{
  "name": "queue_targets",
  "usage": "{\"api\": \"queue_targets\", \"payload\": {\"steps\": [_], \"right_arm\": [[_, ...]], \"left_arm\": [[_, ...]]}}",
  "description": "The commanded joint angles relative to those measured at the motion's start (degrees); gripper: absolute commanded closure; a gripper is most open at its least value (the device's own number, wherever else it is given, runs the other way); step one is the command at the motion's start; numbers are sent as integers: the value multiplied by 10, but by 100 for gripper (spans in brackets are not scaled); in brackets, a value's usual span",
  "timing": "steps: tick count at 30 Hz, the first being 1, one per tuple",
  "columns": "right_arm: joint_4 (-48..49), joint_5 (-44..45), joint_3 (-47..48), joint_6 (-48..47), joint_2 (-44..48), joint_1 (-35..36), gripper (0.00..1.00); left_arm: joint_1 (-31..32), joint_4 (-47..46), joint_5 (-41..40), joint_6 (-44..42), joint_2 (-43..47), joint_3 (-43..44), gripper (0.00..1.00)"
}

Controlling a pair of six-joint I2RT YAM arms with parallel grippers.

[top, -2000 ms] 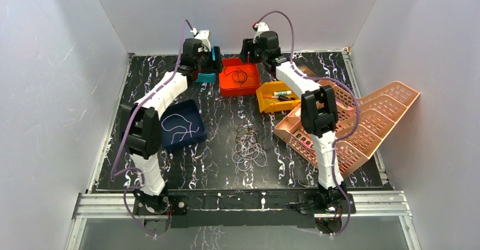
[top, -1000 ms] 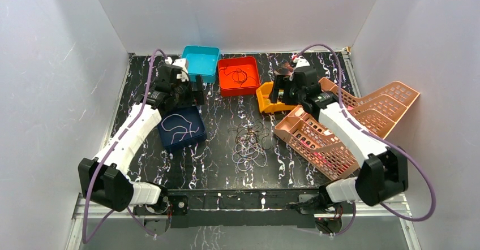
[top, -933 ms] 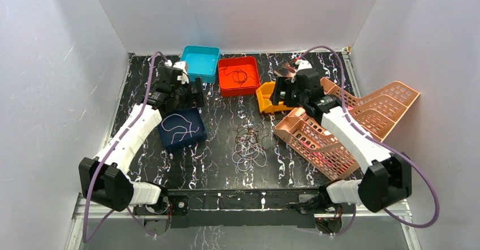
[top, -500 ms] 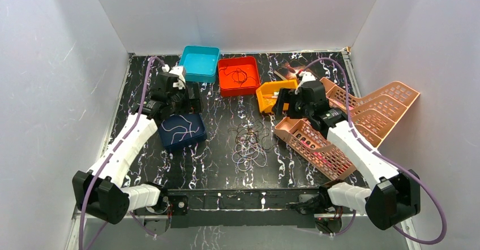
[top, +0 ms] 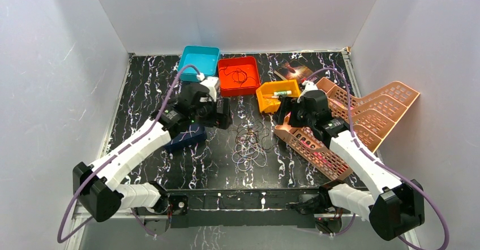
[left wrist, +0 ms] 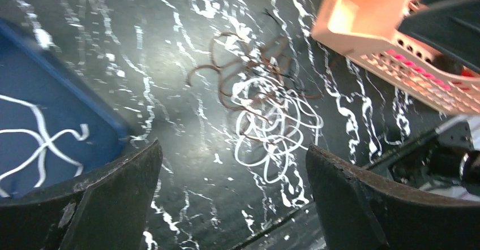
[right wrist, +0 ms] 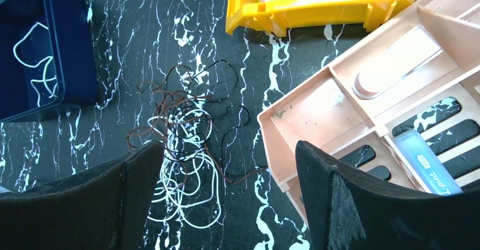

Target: Untangle the cables

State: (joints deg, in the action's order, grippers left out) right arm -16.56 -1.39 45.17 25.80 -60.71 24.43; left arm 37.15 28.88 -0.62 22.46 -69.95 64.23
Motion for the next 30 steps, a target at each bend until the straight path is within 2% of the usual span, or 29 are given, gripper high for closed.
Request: {"api": "queue_targets", "payload": {"steps": [1,8,15,21,26,30], "right_arm": [[21,5,-6,11,15,-1,6],[33,-44,-22,15,37,-1,9],[47,-91,-32,-12,45,-1,14],[55,-105,-40,-18,48,-1,21],[53,-110,-43,-18,51,-1,22],[54,-111,-48,-14,54,-2,23]], "left_arm": [[60,-21,-22,34,-12,-11,4],[132,-59,-23,24,-55,-54,11],[136,-104,-21,-31,-116,-66,23],[136,-139,-27,-77,-162,-50,37],[134,-145,-47,-107,-198,-37,39],[132,-160,-33,-117,-225,-24,43]]}}
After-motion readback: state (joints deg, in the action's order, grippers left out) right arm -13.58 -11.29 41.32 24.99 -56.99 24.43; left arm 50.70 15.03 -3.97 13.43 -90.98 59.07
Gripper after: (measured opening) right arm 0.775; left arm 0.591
